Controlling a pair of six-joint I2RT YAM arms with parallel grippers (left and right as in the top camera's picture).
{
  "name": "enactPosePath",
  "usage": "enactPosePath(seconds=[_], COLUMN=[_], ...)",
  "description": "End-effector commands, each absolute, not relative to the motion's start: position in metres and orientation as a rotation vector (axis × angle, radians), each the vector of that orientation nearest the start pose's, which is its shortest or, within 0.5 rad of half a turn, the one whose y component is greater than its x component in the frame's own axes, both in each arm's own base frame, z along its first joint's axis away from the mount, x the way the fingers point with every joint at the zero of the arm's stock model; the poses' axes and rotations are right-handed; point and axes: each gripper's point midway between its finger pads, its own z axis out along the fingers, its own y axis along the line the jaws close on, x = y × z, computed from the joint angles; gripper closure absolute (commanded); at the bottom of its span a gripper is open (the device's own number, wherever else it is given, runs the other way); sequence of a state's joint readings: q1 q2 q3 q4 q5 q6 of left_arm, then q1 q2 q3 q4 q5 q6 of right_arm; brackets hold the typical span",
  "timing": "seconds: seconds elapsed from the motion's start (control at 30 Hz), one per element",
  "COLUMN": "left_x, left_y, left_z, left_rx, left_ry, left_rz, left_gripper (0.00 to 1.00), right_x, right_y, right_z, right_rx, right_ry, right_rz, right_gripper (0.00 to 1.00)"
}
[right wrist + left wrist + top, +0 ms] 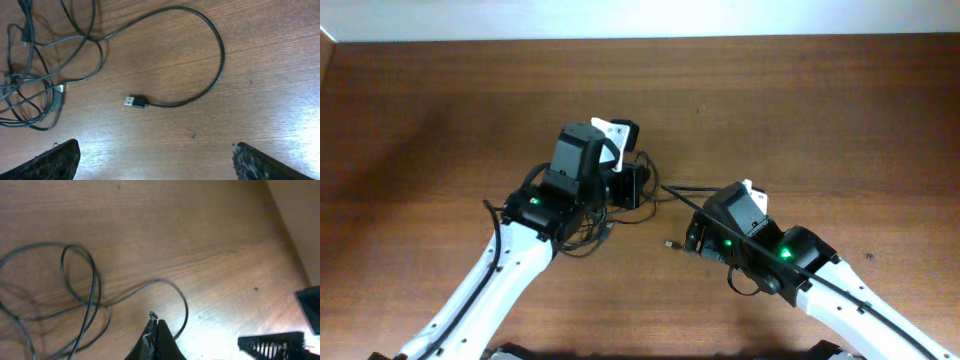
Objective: Untangle cables
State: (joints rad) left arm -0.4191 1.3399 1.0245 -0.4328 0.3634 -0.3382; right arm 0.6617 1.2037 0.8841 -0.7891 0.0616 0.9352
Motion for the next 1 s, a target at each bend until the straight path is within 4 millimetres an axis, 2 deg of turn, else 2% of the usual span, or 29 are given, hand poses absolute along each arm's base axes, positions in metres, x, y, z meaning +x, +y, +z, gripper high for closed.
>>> enactPosePath(seconds=[0.0,0.07,0.13,0.2,0.23,0.27,0.3,0.33,0.37,0.4,0.43,0.5,0.53,0.57,0.6,0.67,0.7,0.73,0.77,0.8,0.83,0.87,0.9,0.93,0.97], left_x=[0.316,0.313,0.315,0.319,0.320,0.325,0.330,0.330,0.324,0.319,0.316,0.307,0.304,0.302,0.302,0.302,0.302,0.301,0.301,0.301,0.302,0.301,0.302,0.302,0.303], left_y=[-0.200,-0.188,-0.176,-0.165,-0.162,-0.151,-0.129,-0.108,-0.073,-0.052,-0.038,-0.009,-0.005,0.000,0.000,-0.004,-0.004,-0.004,-0.004,-0.004,-0.004,-0.004,-0.006,-0.022,-0.037], left_z=[0.184,0.174,0.168,0.171,0.173,0.179,0.182,0.180,0.170,0.164,0.161,0.155,0.154,0.153,0.153,0.153,0.153,0.153,0.153,0.153,0.153,0.152,0.151,0.148,0.148], left_rx=[0.283,0.243,0.203,0.159,0.148,0.112,0.039,-0.080,-0.316,-0.442,-0.523,-0.679,-0.713,-0.737,-0.736,-0.731,-0.731,-0.732,-0.732,-0.732,-0.731,-0.732,-0.729,-0.700,-0.544], left_ry=[2.448,2.504,2.526,2.519,2.511,2.489,2.475,2.495,2.540,2.561,2.568,2.582,2.590,2.590,2.590,2.594,2.594,2.598,2.598,2.598,2.597,2.599,2.603,2.617,2.632], left_rz=[-0.729,-0.646,-0.574,-0.569,-0.566,-0.542,-0.462,-0.402,-0.335,-0.308,-0.293,-0.284,-0.304,-0.301,-0.302,-0.325,-0.325,-0.325,-0.325,-0.325,-0.325,-0.326,-0.344,-0.464,-0.567], left_gripper=[1.00,1.00,1.00,1.00,1.00,1.00,1.00,1.00,1.00,0.98,0.95,0.63,0.58,0.42,0.30,0.18,0.18,0.19,0.23,0.19,0.09,0.05,0.05,0.01,0.01], right_x=[0.247,0.252,0.254,0.254,0.255,0.256,0.255,0.256,0.263,0.274,0.287,0.311,0.317,0.322,0.331,0.345,0.354,0.361,0.359,0.360,0.361,0.363,0.357,0.352,0.349], right_y=[0.184,0.203,0.222,0.249,0.259,0.265,0.264,0.265,0.271,0.278,0.288,0.315,0.322,0.323,0.319,0.315,0.317,0.332,0.348,0.351,0.342,0.334,0.321,0.312,0.302], right_z=[0.128,0.130,0.122,0.112,0.108,0.095,0.075,0.068,0.065,0.068,0.075,0.094,0.092,0.082,0.071,0.060,0.066,0.089,0.115,0.149,0.174,0.191,0.221,0.238,0.246], right_rx=[0.379,0.350,0.431,0.480,0.460,0.459,0.482,0.487,0.476,0.458,0.430,0.357,0.429,0.484,0.512,0.545,0.474,0.185,-0.026,-0.128,-0.188,-0.189,-0.214,-0.214,-0.184], right_ry=[2.666,2.663,2.694,2.749,2.764,2.799,2.850,2.865,2.843,2.791,2.721,2.567,2.545,2.543,2.524,2.476,2.418,2.306,2.198,2.084,2.022,1.993,1.947,1.931,1.940], right_rz=[0.500,0.620,0.731,0.890,0.944,0.952,0.902,0.892,0.912,0.949,1.014,1.186,1.230,1.230,1.172,1.109,1.104,1.138,1.216,1.304,1.317,1.317,1.289,1.247,1.200], right_gripper=[0.02,0.02,0.00,0.13,0.14,0.13,0.14,0.13,0.07,0.05,0.05,0.05,0.11,0.25,0.31,0.74,0.89,0.96,0.96,0.96,0.96,0.96,0.96,0.95,0.96])
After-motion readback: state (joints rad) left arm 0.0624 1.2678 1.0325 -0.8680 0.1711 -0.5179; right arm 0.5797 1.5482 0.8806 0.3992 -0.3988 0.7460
